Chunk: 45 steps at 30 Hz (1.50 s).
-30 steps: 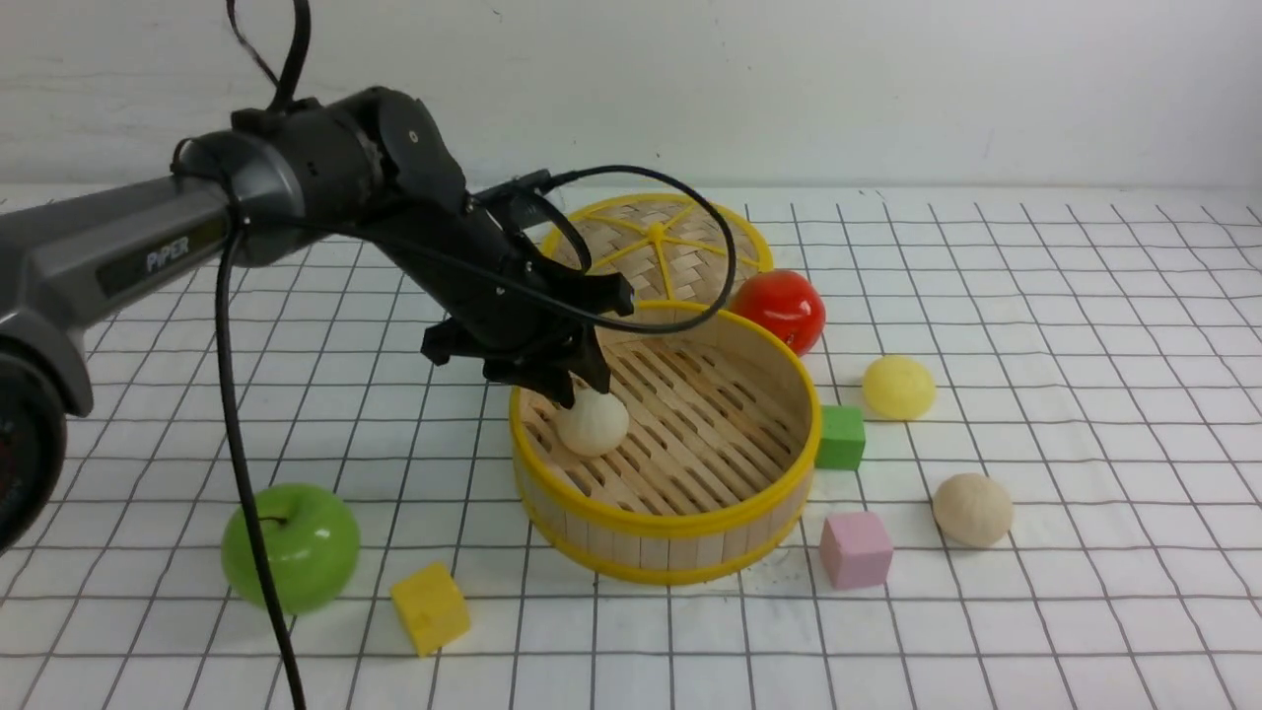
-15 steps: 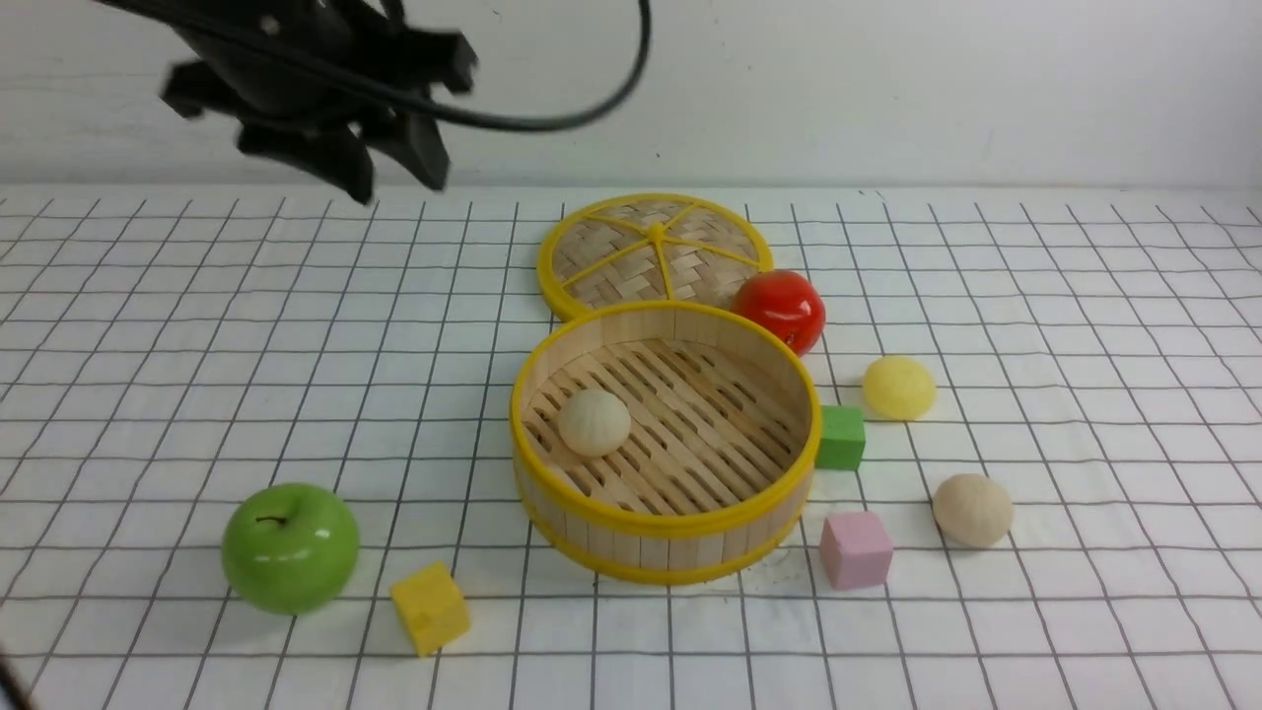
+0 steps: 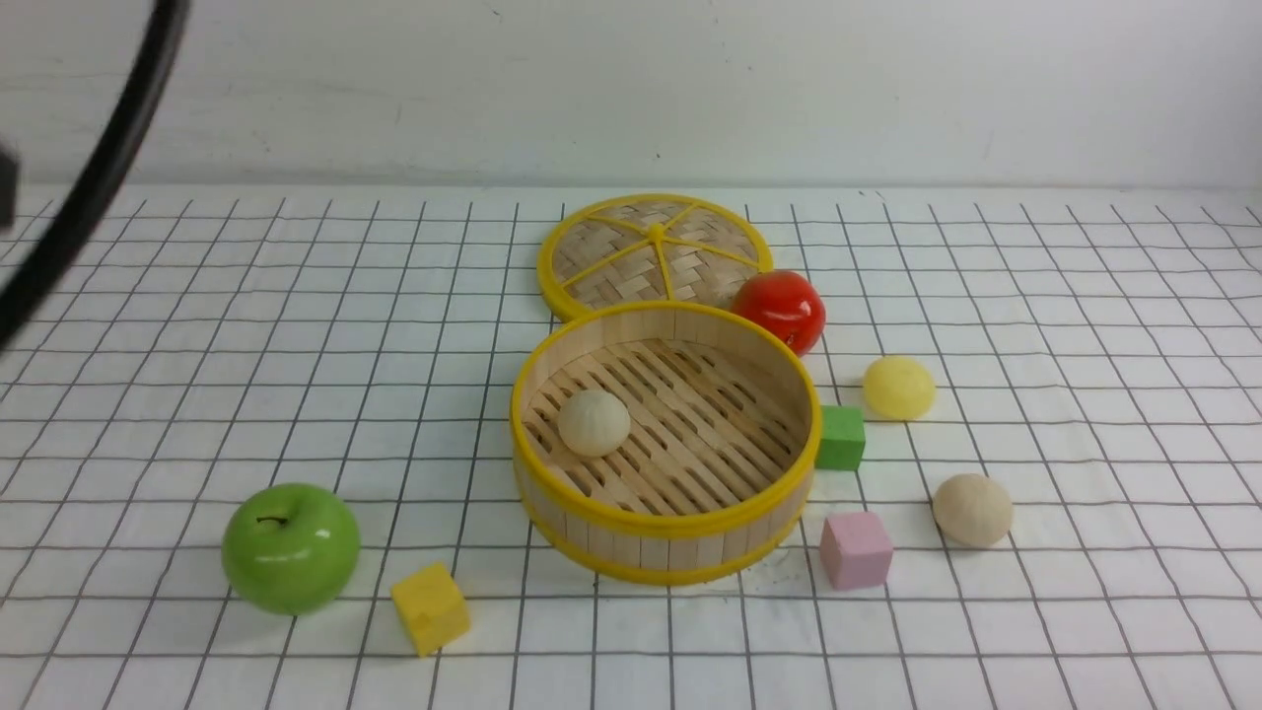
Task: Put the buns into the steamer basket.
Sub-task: Use the right arm to grab a steamed stuffed bun
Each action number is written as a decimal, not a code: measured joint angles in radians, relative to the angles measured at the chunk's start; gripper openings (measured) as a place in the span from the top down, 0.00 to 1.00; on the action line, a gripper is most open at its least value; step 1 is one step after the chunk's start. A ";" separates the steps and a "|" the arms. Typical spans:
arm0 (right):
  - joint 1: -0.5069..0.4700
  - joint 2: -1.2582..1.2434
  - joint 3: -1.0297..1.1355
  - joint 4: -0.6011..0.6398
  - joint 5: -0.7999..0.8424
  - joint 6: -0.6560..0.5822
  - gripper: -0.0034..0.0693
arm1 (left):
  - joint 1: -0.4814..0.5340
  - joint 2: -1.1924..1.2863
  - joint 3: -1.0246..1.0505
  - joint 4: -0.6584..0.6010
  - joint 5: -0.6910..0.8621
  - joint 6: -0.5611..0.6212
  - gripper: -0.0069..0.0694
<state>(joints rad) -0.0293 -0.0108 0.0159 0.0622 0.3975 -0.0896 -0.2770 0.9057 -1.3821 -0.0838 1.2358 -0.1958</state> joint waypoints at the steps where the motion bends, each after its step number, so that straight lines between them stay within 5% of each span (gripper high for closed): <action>1: 0.000 0.000 0.000 0.000 0.000 0.000 0.62 | 0.000 -0.112 0.122 -0.001 -0.024 -0.006 0.69; 15: 0.000 0.000 0.000 0.000 0.000 0.000 0.62 | 0.000 -0.879 0.866 -0.088 -0.505 -0.011 0.69; 33: 0.000 0.000 0.000 0.000 0.000 0.000 0.62 | 0.000 -0.924 0.924 -0.039 -0.625 -0.011 0.68; 39: 0.000 0.000 0.000 0.000 0.000 0.000 0.62 | 0.000 -0.924 0.951 -0.002 -0.651 -0.010 0.91; 45: 0.000 0.000 0.001 0.000 -0.002 0.000 0.62 | 0.023 -0.924 1.041 0.051 -0.711 -0.008 0.93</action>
<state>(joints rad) -0.0293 -0.0108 0.0170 0.0622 0.3956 -0.0896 -0.2537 -0.0183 -0.3411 -0.0324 0.5249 -0.2041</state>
